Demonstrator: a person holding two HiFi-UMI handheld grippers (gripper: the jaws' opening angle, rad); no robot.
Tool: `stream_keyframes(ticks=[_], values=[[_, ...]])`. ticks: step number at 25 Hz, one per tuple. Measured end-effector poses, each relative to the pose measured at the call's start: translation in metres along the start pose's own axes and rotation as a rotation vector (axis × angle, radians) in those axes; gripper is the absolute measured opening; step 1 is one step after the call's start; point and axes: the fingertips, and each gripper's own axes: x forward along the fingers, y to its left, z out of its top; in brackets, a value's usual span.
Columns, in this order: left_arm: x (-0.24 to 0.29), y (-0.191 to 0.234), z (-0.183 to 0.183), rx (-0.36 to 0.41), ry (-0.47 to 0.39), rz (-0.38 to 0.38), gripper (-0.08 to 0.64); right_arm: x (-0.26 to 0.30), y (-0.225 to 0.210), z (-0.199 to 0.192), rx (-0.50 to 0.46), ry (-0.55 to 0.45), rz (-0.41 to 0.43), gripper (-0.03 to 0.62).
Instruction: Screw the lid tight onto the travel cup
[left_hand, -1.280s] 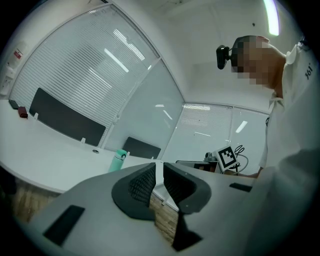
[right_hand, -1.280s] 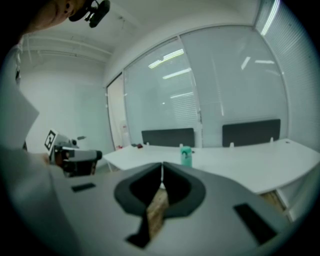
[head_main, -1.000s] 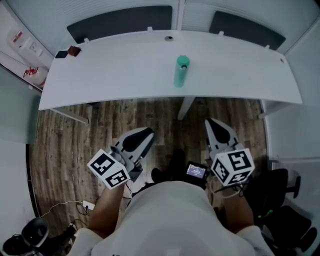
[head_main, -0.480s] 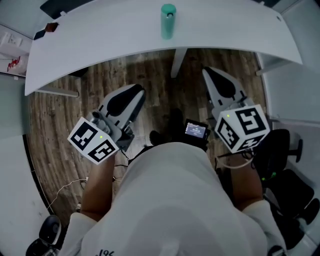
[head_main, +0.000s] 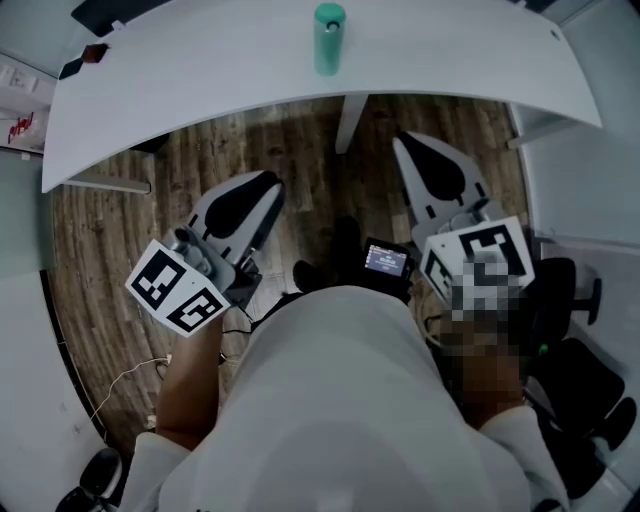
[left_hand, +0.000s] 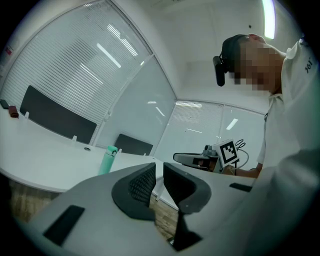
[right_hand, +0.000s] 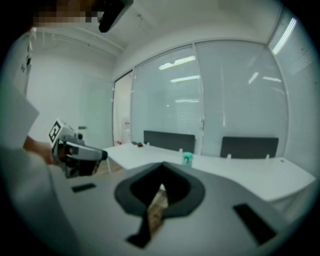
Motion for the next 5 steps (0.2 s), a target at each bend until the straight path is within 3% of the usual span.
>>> stream_keyframes(ticks=[5], values=[[0.001,-0.017,-0.027,-0.065,0.048,-0.017,0.069,-0.020,0.002,-0.029,0.038,0.078,-0.010,0.021]])
